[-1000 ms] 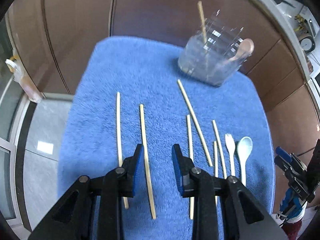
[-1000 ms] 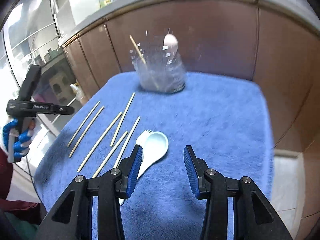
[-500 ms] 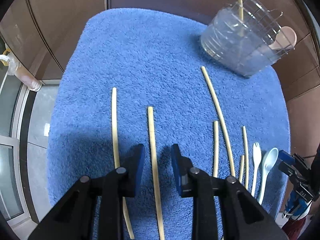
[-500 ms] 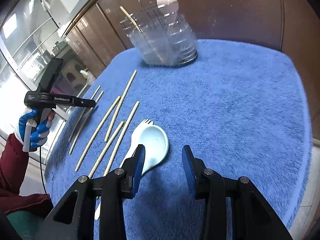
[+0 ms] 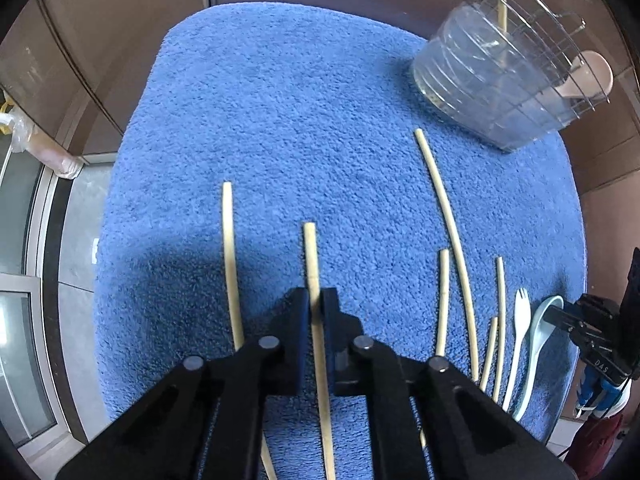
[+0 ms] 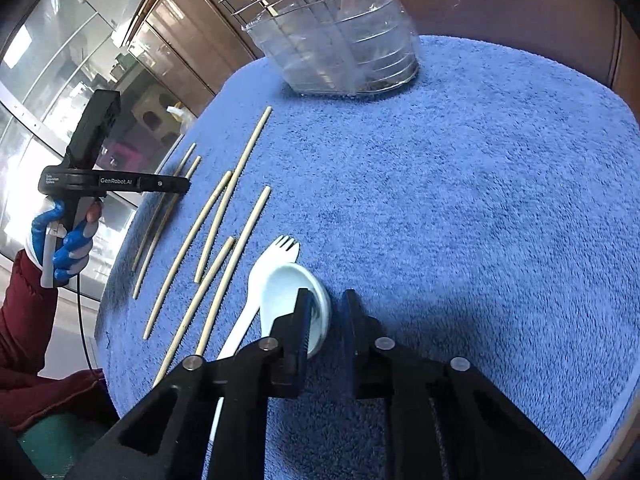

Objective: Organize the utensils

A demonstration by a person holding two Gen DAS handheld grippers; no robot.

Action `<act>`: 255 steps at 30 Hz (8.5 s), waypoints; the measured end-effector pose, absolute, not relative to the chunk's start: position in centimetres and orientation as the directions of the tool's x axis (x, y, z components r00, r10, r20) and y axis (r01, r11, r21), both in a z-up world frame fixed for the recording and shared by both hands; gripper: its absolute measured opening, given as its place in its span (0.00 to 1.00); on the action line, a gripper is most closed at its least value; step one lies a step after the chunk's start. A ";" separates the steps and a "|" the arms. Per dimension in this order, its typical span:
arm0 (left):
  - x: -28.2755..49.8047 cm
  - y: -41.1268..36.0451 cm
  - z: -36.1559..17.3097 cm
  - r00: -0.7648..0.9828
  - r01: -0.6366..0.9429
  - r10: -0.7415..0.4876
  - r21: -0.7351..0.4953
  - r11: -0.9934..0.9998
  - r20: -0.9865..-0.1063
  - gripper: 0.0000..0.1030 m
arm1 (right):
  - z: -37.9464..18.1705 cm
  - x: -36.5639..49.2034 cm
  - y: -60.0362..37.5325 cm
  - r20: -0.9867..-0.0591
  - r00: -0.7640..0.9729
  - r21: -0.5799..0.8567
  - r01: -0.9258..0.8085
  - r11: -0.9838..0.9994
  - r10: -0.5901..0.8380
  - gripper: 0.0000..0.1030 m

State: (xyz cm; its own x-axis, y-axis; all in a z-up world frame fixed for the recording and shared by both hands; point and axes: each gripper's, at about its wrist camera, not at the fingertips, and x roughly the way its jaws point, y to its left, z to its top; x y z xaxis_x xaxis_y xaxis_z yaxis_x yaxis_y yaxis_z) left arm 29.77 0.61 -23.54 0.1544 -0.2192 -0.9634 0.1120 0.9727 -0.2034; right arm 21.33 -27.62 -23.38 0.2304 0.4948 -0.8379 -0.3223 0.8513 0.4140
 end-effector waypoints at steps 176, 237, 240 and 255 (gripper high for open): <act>25.6 -6.2 -23.2 0.150 0.327 -0.351 -0.289 0.900 -0.924 0.05 | -23.7 21.3 -15.7 -0.974 0.222 0.000 -0.233 0.973 0.053 0.24; 23.5 -0.7 -13.4 0.506 0.266 -0.470 -0.387 0.883 -0.723 0.05 | -23.7 27.2 -21.8 -0.922 0.331 0.164 -0.135 0.977 0.200 0.26; 23.6 -0.6 -13.8 0.503 0.261 -0.472 -0.394 0.881 -0.724 0.05 | -23.9 27.5 -21.5 -0.925 0.337 0.138 -0.130 0.982 0.174 0.13; 22.0 -1.0 -9.2 0.586 0.305 -0.509 -0.411 0.859 -0.630 0.05 | -14.8 19.7 -24.3 -0.700 0.639 0.216 -0.235 0.948 0.318 0.08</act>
